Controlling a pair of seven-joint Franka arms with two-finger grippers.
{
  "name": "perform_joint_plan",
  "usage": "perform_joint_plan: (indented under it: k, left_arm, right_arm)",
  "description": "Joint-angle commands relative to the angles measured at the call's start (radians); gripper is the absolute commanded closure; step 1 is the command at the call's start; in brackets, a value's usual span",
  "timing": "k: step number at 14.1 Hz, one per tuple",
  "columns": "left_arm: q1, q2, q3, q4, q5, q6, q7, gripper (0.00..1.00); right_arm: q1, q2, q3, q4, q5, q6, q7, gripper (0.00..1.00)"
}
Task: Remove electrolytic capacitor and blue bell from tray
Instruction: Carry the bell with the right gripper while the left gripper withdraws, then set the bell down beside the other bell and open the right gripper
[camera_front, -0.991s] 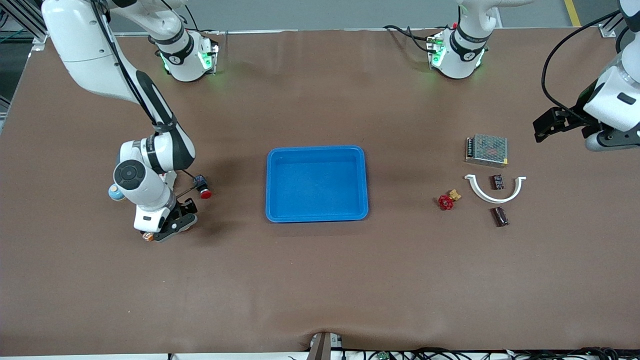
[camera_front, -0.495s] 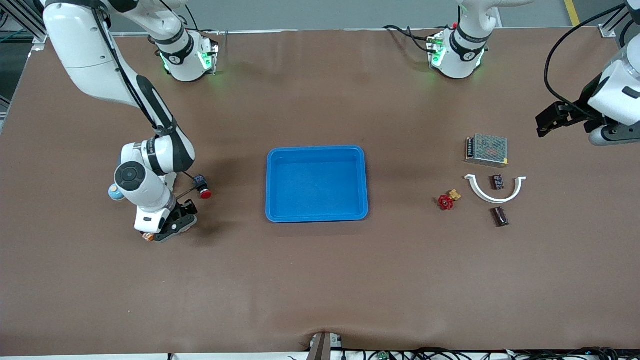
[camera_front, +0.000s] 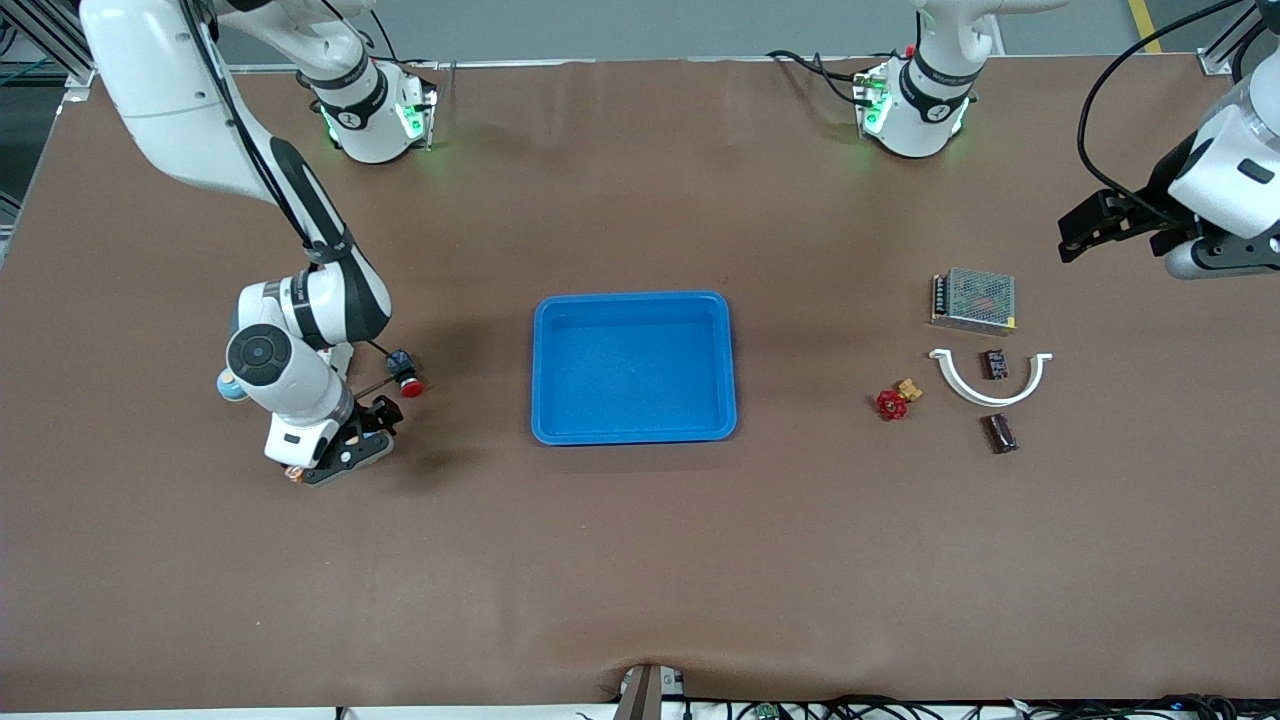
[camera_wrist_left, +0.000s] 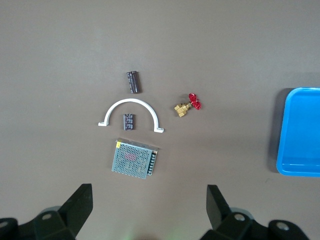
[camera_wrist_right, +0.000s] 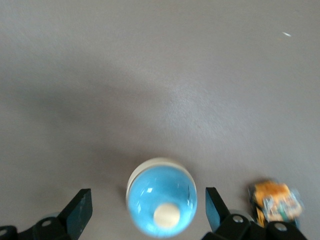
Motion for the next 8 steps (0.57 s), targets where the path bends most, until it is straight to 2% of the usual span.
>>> perform_joint_plan:
  k: [1,2,4,5,8]
  left_arm:
    - [-0.002,-0.025,0.002,-0.009,-0.019,-0.022,0.024,0.00]
    - [-0.002,-0.025,0.002,-0.009,-0.018,-0.023,0.024,0.00]
    - [-0.002,-0.025,0.002,-0.009,-0.019,-0.025,0.024,0.00]
    - [-0.003,-0.025,0.002,-0.009,-0.019,-0.025,0.024,0.00]
    - [-0.005,-0.025,-0.002,-0.009,-0.019,-0.025,0.023,0.00]
  right_arm:
    - [-0.009,-0.101,0.005,0.086,0.065,-0.235,0.046,0.00]
    - [-0.016,-0.112,0.001,0.168,0.105,-0.371,0.042,0.00]
    - [-0.048,-0.120,0.001,0.316,0.116,-0.580,0.039,0.00]
    - [-0.055,-0.135,-0.001,0.353,0.118,-0.635,0.039,0.00]
    - [-0.077,-0.230,-0.003,0.352,0.116,-0.709,0.039,0.00]
